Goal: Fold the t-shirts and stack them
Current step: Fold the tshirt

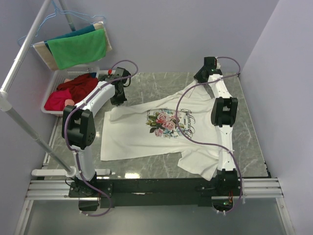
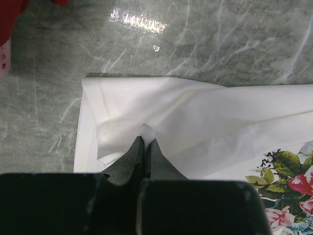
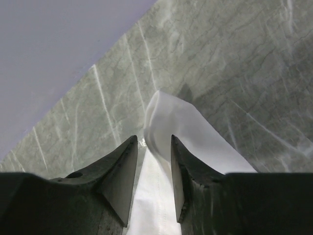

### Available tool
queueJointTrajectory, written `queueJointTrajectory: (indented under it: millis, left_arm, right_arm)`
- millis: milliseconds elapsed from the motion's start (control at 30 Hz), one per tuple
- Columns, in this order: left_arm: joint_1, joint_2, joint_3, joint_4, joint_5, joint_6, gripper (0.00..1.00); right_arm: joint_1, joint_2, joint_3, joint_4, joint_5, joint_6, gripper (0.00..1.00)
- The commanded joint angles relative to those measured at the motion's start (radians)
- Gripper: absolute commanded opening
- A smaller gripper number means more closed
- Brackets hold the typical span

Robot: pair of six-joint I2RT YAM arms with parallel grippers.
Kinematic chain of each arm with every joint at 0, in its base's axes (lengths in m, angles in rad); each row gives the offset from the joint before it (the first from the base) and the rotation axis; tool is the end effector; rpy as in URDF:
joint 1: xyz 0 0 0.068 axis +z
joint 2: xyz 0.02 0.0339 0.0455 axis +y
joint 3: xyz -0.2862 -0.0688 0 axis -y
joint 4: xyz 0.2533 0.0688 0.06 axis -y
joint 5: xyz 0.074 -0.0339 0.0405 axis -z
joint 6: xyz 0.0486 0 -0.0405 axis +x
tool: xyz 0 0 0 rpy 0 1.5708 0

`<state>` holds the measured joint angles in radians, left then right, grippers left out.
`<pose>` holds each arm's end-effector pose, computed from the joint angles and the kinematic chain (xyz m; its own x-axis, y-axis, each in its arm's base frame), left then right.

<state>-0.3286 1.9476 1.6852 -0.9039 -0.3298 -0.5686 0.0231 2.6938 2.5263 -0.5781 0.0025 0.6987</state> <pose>0.4146 -0.1247 0.2616 -0.8327 -0.2543 -0.4919 -0.3129 0.9490 0.0390 0.6276 0.0144 0.1712 -0.5330 0.6311 -0.5636 0.4200 0.7756 0.4713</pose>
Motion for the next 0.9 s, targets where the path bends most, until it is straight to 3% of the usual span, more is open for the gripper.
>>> queueJointTrajectory:
  millis: [0,233,367,567,867]
  left_arm:
    - [0.008,-0.041,0.042,-0.006,-0.008,0.01,0.01]
    - [0.011,-0.044,0.045,-0.004,-0.005,0.01,0.01]
    - [0.013,-0.045,0.042,-0.003,-0.005,0.01,0.01]
    - [0.013,-0.046,0.045,-0.001,-0.032,0.006,0.01]
    - [0.072,0.034,0.211,0.006,-0.138,-0.076,0.01]
  right_arm:
    - [-0.011,0.029,0.048,0.017,-0.019,0.021,0.4]
    - [-0.015,0.037,0.052,-0.006,-0.035,0.024,0.29]
    - [-0.017,0.029,0.042,-0.006,-0.022,0.022,0.0]
    - [-0.012,-0.034,-0.011,0.027,-0.004,-0.001,0.0]
    - [-0.017,-0.233,-0.069,0.146,0.03,-0.048,0.0]
